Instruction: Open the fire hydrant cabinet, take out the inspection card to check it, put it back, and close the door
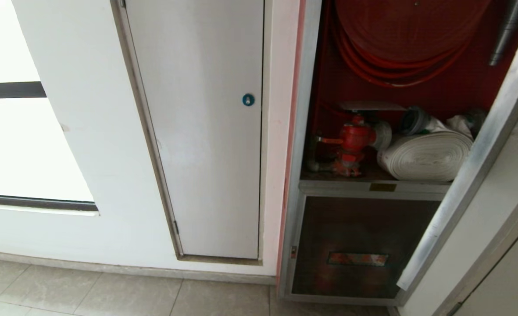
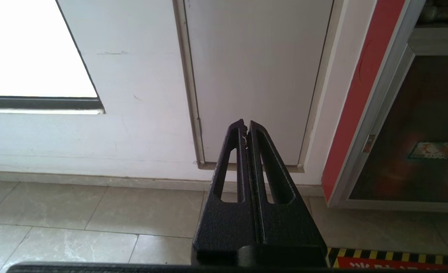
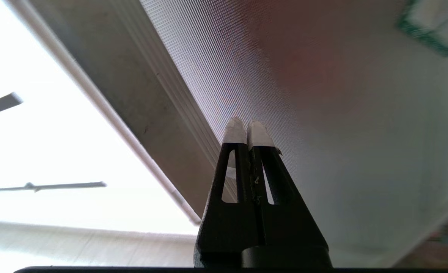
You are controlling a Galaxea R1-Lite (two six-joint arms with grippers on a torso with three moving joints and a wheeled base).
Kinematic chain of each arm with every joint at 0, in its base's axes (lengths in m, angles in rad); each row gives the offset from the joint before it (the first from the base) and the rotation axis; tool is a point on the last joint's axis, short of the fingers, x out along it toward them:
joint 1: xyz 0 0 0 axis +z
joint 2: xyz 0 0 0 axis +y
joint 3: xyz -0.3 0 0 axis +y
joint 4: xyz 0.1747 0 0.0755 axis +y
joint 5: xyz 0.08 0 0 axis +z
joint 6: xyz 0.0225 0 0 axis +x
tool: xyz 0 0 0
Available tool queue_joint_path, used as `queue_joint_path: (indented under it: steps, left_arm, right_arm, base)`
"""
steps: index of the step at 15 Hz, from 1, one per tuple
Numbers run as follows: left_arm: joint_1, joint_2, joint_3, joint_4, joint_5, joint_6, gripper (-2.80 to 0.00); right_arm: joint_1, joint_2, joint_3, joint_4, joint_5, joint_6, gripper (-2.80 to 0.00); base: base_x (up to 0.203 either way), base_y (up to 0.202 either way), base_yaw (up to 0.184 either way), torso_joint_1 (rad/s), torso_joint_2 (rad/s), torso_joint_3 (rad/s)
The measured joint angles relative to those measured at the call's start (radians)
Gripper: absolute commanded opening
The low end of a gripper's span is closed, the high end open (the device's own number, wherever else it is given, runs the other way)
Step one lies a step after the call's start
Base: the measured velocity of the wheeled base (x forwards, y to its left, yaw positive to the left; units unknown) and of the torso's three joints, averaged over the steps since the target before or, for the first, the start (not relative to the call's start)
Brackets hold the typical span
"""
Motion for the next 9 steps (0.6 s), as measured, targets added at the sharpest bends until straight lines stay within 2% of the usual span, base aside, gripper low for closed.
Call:
queue_joint_path:
  steps: [9]
  left_arm:
    - [0.000, 0.000, 0.000, 0.000, 0.000, 0.000, -2.80]
  right_arm:
    - [0.214, 0.510, -0.423, 0.014, -0.034, 0.021, -2.80]
  base:
    - [0.000, 0.000, 0.000, 0.000, 0.00, 0.000]
